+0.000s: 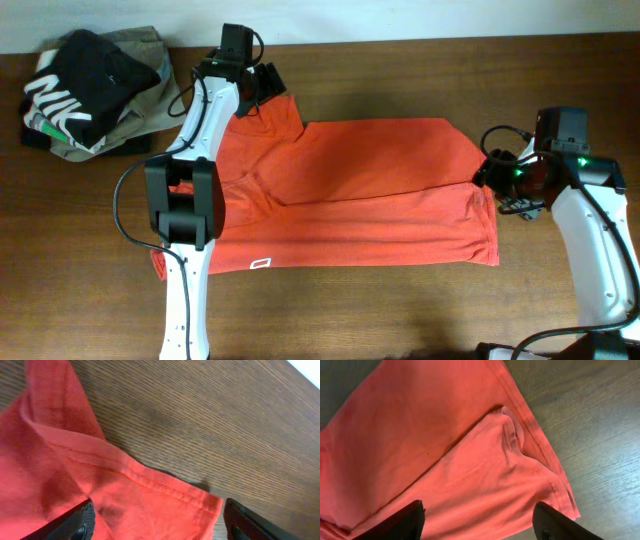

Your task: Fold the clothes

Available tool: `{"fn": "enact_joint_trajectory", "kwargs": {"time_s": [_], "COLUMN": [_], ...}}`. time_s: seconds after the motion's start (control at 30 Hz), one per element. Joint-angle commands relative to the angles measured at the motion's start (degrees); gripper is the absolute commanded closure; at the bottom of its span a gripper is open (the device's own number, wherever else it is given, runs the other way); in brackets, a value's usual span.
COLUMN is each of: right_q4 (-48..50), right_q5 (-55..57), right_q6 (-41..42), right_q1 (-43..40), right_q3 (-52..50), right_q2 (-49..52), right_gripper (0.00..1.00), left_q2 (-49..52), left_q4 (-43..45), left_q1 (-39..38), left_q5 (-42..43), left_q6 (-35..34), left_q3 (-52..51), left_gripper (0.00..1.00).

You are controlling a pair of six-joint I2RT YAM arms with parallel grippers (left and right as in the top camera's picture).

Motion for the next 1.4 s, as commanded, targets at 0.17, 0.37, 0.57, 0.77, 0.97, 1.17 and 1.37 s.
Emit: {"fn": "enact_joint_trajectory", "kwargs": {"time_s": [0.17, 0.37, 0.57, 0.77, 0.97, 1.17, 1.37], "right_q4": [10.51, 10.86, 12.68, 17.55, 17.31, 16.87, 10.32], "right_q5": [0.66, 1.29, 1.05, 0.44, 0.44, 0.66, 4.39], "right_q6": [-3.06, -8.00, -9.70, -12.24, -11.98, -10.56, -8.52], "right_q1": [0.42, 0.42, 0.52, 2.43, 3.21, 3.52, 3.48], "right_q3": [5.70, 21.22, 30.47, 30.45, 30.45, 30.51, 38.23], "right_q2": [1.01, 18.18, 38.07, 43.95, 47.84, 48.46, 46.62], "right_gripper": [0.23, 0.22, 0.22, 0.26, 0.33, 0.89, 0.96], "left_q2": [3.52, 4.92, 5.25, 5.25, 5.25, 5.25, 3.78], "left_q4": [-0.44, 1.25, -0.46, -0.94, -1.70, -1.70, -1.99], "left_q1": [-0.07, -0.07, -0.26, -0.61, -0.72, -0.72, -0.72], "left_q5": [-4.39, -4.44, -5.27, -5.27, -5.29, -5.27, -3.21], "left_q6": [-1.16, -0.68, 1.25, 1.25, 1.27, 1.95, 7.63], "left_q3": [1.64, 1.64, 1.64, 1.64, 1.64, 1.64, 3.80], "left_gripper": [0.66, 1.00, 1.00, 1.00, 0.99, 1.00, 1.00]}}
